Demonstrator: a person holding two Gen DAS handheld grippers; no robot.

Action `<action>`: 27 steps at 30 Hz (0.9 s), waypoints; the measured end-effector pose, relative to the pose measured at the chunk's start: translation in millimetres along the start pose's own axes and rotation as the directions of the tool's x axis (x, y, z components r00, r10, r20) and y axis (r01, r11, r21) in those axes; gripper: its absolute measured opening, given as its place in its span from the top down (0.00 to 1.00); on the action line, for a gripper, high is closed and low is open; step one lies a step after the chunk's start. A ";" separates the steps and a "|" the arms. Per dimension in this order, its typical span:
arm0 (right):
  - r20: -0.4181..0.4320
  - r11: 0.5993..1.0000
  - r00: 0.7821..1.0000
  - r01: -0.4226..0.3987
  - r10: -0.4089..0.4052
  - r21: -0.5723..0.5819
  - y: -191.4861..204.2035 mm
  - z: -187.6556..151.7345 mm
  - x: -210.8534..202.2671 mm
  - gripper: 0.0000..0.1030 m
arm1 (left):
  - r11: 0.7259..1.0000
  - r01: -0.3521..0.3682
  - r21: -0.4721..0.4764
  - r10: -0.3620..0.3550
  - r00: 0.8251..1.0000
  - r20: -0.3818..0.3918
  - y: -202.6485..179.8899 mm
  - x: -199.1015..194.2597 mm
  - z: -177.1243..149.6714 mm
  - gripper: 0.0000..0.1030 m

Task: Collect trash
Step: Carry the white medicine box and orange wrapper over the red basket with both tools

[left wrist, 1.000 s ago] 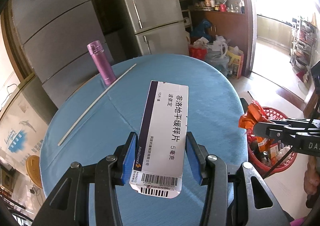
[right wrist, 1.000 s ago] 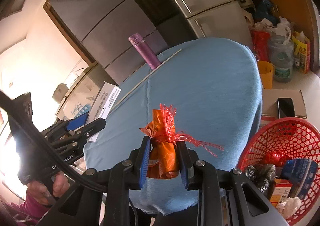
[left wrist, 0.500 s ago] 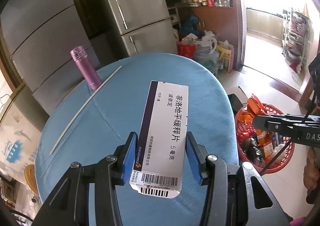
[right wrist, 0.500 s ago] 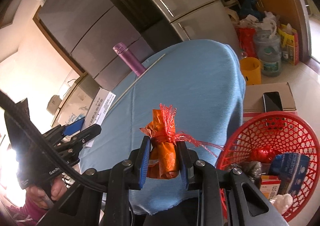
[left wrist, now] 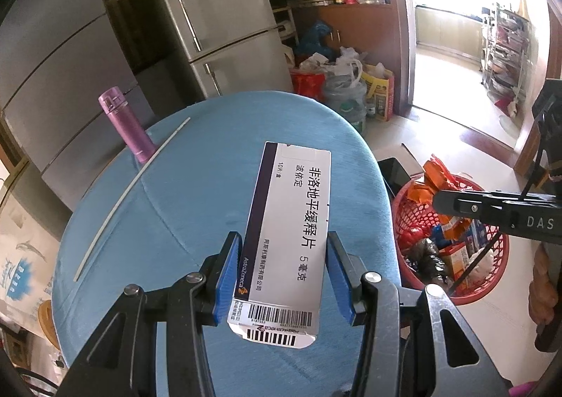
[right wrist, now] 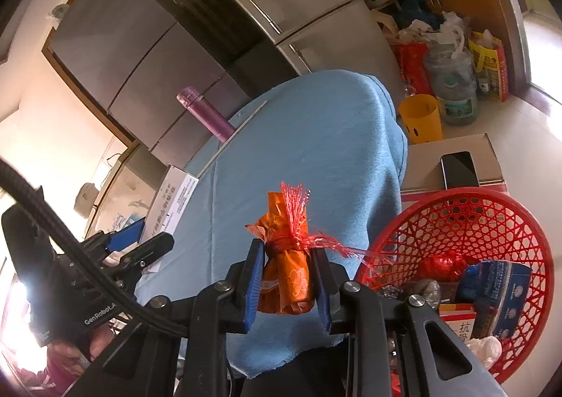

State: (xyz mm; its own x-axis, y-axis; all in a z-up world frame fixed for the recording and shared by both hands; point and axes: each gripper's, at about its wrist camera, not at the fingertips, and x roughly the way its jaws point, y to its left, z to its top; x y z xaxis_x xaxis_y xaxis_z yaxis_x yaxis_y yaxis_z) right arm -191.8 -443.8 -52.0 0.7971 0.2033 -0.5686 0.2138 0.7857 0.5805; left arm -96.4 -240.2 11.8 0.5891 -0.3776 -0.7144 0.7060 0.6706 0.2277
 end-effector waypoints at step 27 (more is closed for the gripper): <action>0.024 0.995 0.998 0.059 -0.061 0.075 -25.6 4.6 -9.8 0.73 | 0.994 0.091 0.057 -0.089 0.996 -0.028 -32.5 16.3 11.7 0.52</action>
State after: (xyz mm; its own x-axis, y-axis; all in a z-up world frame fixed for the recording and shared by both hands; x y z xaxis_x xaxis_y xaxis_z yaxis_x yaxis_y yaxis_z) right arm -202.5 -468.6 -58.6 0.7962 0.1408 -0.5884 0.3018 0.7505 0.5879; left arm -105.2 -275.6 0.5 0.5126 -0.4182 -0.7499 0.7777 0.5963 0.1990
